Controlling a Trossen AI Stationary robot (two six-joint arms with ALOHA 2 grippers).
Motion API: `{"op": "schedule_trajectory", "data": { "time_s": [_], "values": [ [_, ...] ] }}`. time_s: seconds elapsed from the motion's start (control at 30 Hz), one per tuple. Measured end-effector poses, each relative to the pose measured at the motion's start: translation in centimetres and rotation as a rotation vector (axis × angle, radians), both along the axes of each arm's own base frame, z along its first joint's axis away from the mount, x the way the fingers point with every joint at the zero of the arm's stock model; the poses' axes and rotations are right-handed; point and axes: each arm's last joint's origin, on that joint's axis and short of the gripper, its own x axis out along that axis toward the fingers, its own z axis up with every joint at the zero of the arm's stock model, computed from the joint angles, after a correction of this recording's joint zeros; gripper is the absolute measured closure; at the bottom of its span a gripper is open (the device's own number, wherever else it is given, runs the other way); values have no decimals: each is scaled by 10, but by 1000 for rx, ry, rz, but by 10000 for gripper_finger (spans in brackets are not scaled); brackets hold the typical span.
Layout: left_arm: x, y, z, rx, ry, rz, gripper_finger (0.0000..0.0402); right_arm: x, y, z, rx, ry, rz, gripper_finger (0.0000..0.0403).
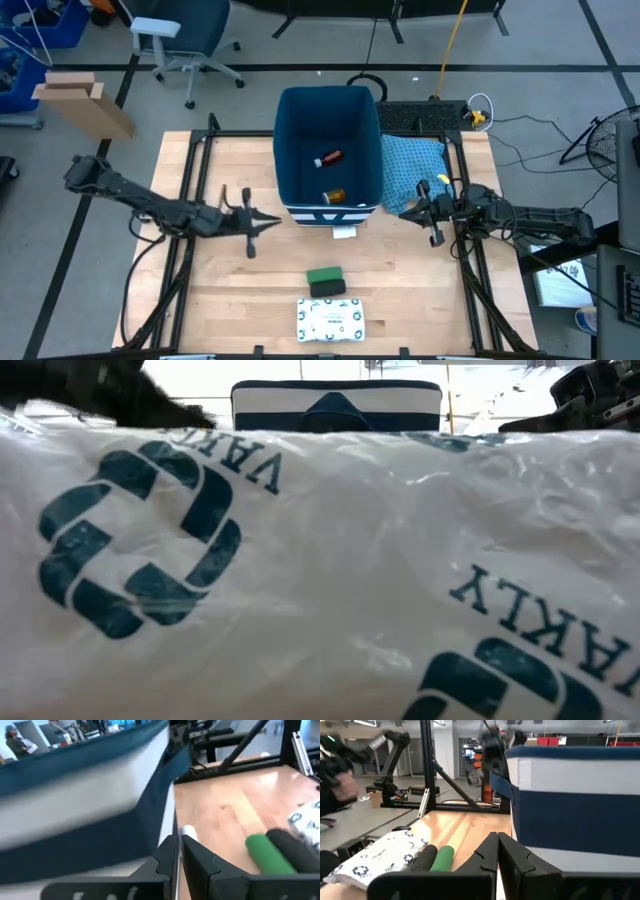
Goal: Pick & place medical supplies in basket/bin
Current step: Put the green bandage into the blue bin
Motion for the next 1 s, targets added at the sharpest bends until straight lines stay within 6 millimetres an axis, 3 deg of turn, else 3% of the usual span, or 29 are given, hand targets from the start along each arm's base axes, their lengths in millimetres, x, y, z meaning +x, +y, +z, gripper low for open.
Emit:
{"op": "schedule_trajectory", "data": {
  "time_s": [0.13,0.23,0.53,0.83,1.0],
  "values": [
    [26,-26,27,4,98,4,366,0,0,0,-1,2,4,403],
    [41,-50,33,-9,168,-33,366,0,1,0,-4,2,30,403],
    [84,-108,-7,-47,354,-45,366,0,1,1,-11,-15,51,403],
    [136,-112,-25,-93,445,30,364,-1,1,4,10,-38,52,403],
    [143,-112,-42,-124,591,-68,316,-1,2,5,36,-45,55,403]
  ]
}}
